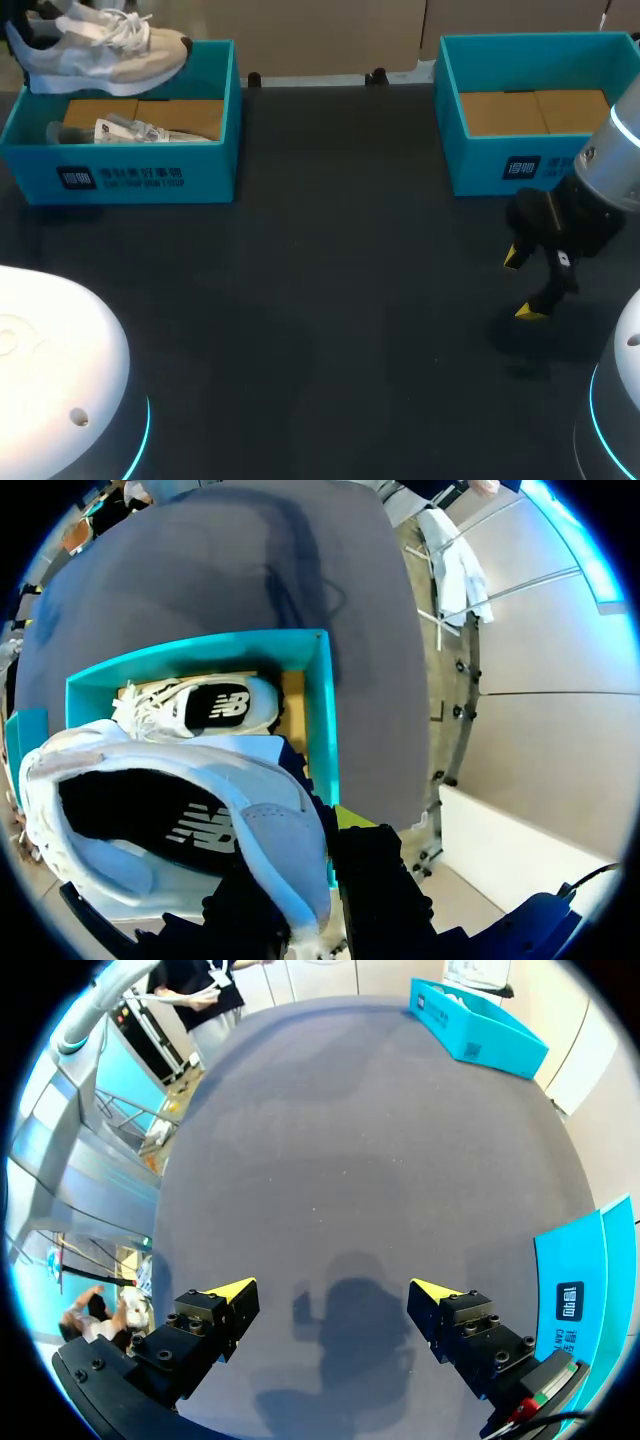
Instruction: Take the shoe out of the shoebox, open the shoe tongue, remove and reinsert the insole, then place the shoe into the shoebox
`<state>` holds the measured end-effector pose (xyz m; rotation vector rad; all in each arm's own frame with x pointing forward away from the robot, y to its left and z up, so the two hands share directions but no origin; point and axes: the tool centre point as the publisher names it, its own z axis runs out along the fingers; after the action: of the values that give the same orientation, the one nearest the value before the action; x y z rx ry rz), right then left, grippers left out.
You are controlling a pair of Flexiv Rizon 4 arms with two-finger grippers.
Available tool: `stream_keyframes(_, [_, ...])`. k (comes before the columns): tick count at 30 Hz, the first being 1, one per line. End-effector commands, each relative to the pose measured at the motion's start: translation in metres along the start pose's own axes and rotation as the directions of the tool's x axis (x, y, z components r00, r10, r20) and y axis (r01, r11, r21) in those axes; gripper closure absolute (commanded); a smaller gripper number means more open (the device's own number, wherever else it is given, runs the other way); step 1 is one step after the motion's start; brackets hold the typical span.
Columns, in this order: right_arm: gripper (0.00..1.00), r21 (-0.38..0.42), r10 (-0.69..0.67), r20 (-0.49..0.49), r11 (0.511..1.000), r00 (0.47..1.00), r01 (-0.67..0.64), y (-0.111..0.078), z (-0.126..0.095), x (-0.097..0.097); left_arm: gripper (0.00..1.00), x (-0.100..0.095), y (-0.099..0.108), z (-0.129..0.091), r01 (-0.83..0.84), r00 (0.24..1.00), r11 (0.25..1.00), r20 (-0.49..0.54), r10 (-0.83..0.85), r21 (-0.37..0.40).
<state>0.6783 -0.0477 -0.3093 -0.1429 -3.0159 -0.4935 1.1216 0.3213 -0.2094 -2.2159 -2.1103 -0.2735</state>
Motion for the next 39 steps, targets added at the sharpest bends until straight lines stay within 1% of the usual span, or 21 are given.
stream_keyframes(1, [0.0,0.001,0.0,0.002,1.0,1.0,0.0,0.0,0.0,0.001,1.0,0.0,0.0,-0.002,0.0,1.0,1.0,0.001,0.0,0.0])
stream_keyframes(2, [0.0,0.001,0.0,0.002,1.0,1.0,0.0,0.0,0.0,0.001,1.0,0.0,0.0,-0.002,0.0,1.0,1.0,0.001,0.0,0.0])
stream_keyframes(4, [0.0,0.001,0.0,0.002,1.0,1.0,0.0,0.0,0.0,0.001,1.0,-0.003,0.011,0.004,0.008,1.0,1.0,0.012,-0.009,0.009])
stream_keyframes(5, [0.0,0.001,0.0,0.002,1.0,1.0,0.0,0.0,0.0,0.001,1.0,-0.005,0.016,0.006,0.004,1.0,1.0,0.024,-0.005,0.027])
stream_keyframes(8, [0.0,0.001,0.0,0.002,1.0,1.0,0.0,0.0,0.0,0.001,1.0,-0.006,0.031,0.015,0.007,1.0,1.0,0.012,-0.007,0.028])
stream_keyframes(9, [0.0,0.001,0.0,0.002,1.0,1.0,0.0,0.0,0.0,0.001,1.0,-0.007,0.035,0.017,0.013,1.0,1.0,-0.011,-0.013,0.011])
stream_keyframes(16, [0.0,0.001,0.0,0.002,1.0,1.0,0.0,0.0,0.0,0.001,1.0,-0.011,0.057,0.031,0.04,0.998,0.999,-0.048,-0.041,-0.012])
stream_keyframes(28, [0.0,0.001,0.0,0.002,1.0,1.0,0.0,0.0,0.0,0.001,1.0,-0.011,0.057,0.031,0.04,0.998,0.999,-0.048,-0.041,-0.012])
stream_keyframes(29, [0.0,0.001,0.0,0.002,1.0,1.0,0.0,0.0,0.0,0.001,1.0,-0.014,0.058,0.036,0.036,0.999,0.999,-0.04,-0.035,0.007])
stream_keyframes(30, [0.0,0.001,0.0,0.002,1.0,1.0,0.0,0.0,0.0,0.001,1.0,-0.016,0.058,0.042,0.04,0.998,0.999,-0.055,-0.04,0.0])
stream_keyframes(32, [0.0,0.001,0.0,0.002,1.0,1.0,0.0,0.0,0.0,0.001,1.0,-0.019,0.056,0.052,0.039,0.997,0.999,-0.06,-0.038,0.014])
stream_keyframes(33, [0.0,0.001,0.0,0.002,1.0,1.0,0.0,0.0,0.0,0.001,1.0,-0.02,0.056,0.056,0.042,0.995,0.999,-0.085,-0.041,0.007])
stream_keyframes(39, [0.0,0.001,0.0,0.002,1.0,1.0,0.0,0.0,0.0,0.001,1.0,-0.023,0.058,0.073,0.059,0.995,0.998,-0.087,-0.057,0.024])
